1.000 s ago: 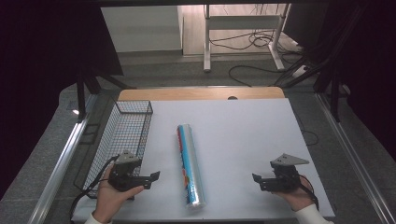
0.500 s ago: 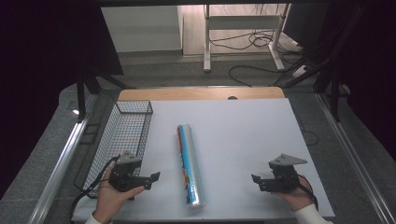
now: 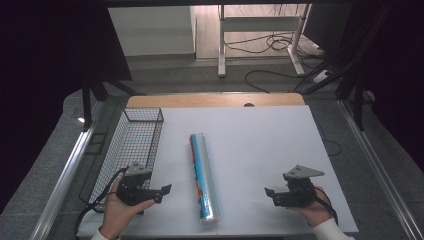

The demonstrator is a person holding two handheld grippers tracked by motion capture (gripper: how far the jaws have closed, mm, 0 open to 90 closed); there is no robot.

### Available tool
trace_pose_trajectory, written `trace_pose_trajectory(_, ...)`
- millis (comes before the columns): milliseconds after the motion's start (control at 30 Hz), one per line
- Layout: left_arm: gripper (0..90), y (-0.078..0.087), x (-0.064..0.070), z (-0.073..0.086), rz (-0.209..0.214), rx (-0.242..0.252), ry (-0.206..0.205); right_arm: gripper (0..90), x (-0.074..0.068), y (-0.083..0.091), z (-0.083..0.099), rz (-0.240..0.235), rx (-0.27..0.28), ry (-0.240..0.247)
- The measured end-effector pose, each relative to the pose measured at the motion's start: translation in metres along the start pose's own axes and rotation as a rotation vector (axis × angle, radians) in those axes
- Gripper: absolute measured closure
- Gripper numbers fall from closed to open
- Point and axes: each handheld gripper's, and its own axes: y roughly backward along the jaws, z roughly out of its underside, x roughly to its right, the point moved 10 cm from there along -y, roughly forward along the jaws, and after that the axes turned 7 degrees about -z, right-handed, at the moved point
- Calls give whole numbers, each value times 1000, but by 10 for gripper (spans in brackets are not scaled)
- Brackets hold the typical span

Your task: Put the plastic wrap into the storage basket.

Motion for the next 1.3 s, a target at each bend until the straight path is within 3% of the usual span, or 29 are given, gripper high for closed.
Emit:
trace_pose_trajectory(167, 147, 1, -1, -1, 2, 6, 2, 154, -13, -4, -13, -14, -6, -32)
trace_pose_trajectory(233, 147, 2, -1, -1, 4, 4, -2, 161, -25, -10, -25, -58, -14, -70)
trace_pose_trajectory(267, 147, 2, -1, -1, 4, 4, -2, 161, -25, -10, -25, -58, -14, -70)
trace_pose_trajectory(500, 148, 4, -2, -1, 3, 12, -1, 169, -69, -44, -68, -121, -61, -87)
trace_pose_trajectory(567, 148, 4, -2, -1, 3, 9, -7, 170, -73, -47, -71, -121, -67, -87)
trace_pose_trajectory(600, 148, 3, -1, 0, 6, 7, -12, 169, -84, -57, -81, -126, -82, -80)
trace_pose_trajectory(733, 148, 2, 1, 1, 9, 4, -18, 168, -100, -74, -92, -146, -117, -96)
trace_pose_trajectory(1000, 148, 3, 0, 0, 6, 10, -12, 164, -117, -101, -100, -149, -182, -111)
trace_pose_trajectory(1167, 147, 3, -1, 0, 3, 11, -17, 163, -124, -119, -107, -157, -203, -154)
trace_pose_trajectory(1300, 147, 2, -2, 1, -4, 10, -23, 174, -129, -138, -105, -125, -232, -173)
